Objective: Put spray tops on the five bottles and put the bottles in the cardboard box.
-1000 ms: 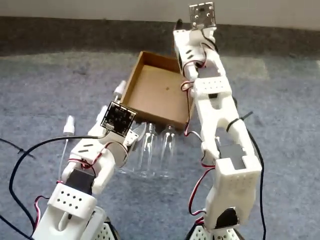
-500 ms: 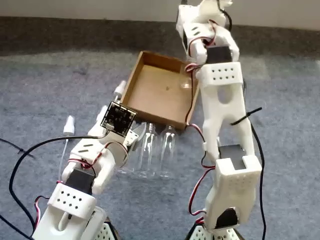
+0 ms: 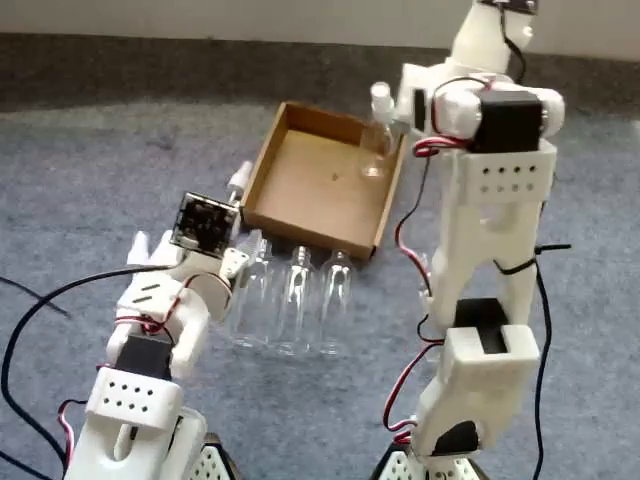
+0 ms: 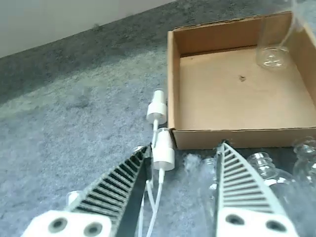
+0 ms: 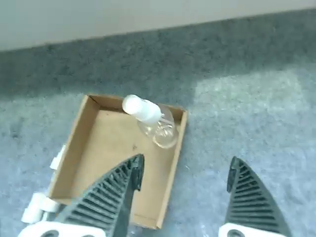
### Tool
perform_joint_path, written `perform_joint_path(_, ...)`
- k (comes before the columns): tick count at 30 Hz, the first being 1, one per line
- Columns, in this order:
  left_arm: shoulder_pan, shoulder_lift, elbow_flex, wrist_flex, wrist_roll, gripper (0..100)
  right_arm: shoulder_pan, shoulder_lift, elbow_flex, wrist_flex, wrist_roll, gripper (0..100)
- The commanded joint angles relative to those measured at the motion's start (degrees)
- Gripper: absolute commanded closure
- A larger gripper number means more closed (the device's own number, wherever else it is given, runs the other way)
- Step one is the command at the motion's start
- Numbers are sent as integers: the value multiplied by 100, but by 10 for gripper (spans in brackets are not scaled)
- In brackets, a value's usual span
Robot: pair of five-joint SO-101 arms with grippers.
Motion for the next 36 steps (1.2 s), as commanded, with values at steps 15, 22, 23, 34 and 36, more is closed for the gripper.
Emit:
perform_joint_path(15,-567,-75,-400,-88,9,797,22,-2853,7213,-1086,2180,745)
perform_joint_path(22,-2809,-66,-365,730,-897,794,-110,-2844,8655,-2070,2180,670)
perform_joint_path(23,-3073,-75,-286,756,-985,794,-119,-2844,8743,-2167,2180,670)
perform_joint_path(34,-3723,-84,892,563,-1213,793,-259,-2791,9015,-3292,1934,670)
perform_joint_path(36,-3732,-84,1130,325,-1213,793,-251,-2607,9007,-3292,1943,670)
